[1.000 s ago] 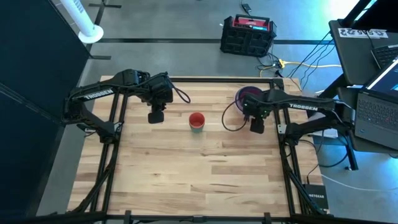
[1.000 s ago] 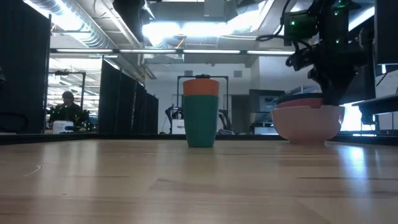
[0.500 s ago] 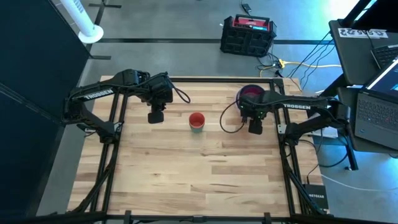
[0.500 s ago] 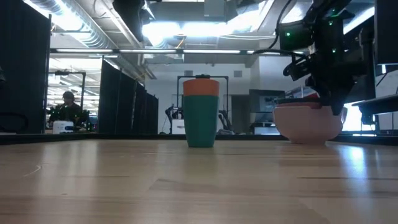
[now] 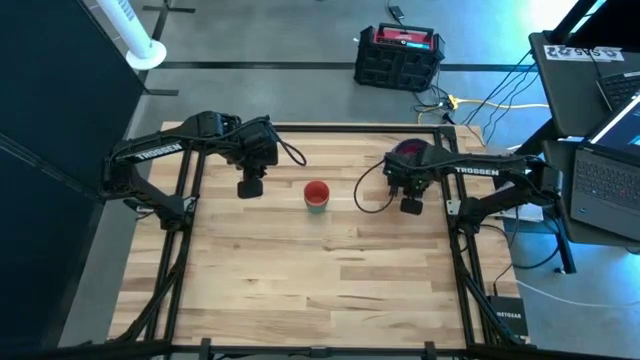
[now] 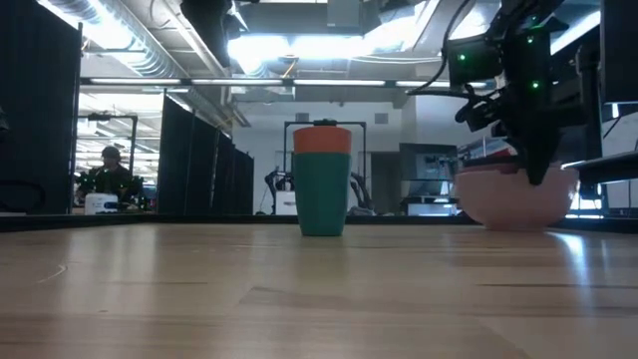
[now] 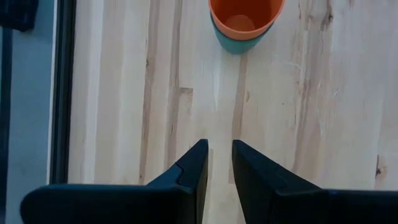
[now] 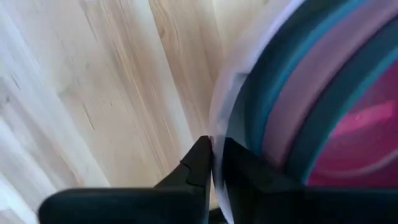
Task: Nest bowls inside each other
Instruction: Move the stacked of bowls beside the stacked of cup
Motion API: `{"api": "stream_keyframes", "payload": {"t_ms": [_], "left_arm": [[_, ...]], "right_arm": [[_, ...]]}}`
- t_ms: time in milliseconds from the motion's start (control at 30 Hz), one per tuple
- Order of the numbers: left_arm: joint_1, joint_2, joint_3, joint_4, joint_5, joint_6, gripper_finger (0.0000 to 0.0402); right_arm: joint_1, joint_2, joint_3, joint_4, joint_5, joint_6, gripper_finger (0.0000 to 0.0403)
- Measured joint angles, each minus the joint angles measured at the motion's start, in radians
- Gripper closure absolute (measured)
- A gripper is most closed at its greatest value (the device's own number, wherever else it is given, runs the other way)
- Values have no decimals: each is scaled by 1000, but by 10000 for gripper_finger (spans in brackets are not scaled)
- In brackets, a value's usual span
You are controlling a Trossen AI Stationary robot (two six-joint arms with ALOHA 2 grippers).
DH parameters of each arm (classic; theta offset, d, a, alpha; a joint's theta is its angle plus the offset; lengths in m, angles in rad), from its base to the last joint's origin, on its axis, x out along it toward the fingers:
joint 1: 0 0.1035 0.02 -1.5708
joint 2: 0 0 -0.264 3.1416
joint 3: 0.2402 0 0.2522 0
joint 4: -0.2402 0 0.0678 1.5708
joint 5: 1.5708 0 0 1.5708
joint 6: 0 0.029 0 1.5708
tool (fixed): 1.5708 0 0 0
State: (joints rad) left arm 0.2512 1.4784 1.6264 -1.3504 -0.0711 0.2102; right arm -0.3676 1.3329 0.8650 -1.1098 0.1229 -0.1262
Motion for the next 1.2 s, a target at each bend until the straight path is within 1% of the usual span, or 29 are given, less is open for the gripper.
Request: {"api": "stream_keyframes", "payload": {"t_ms": [133,367,467,633,1100,1200], "left_arm": [[0,0,0,0,0,7,345],[0,0,0,0,0,10,345],[0,0,0,0,0,12,345],[0,0,0,1,0,30,345],[29,0,0,3,0,42,345],[33,0,0,6,0,56,345]], "right_arm": [[0,0,10,4,-13,-7,386],[2,0,43,8,-67,-31,386],[23,0,54,6,-76,-39,386],[123,0,65,18,-117,-60,386],[377,60,114,64,-139,68,386],[406,123,163,77,-143,56,386]]}}
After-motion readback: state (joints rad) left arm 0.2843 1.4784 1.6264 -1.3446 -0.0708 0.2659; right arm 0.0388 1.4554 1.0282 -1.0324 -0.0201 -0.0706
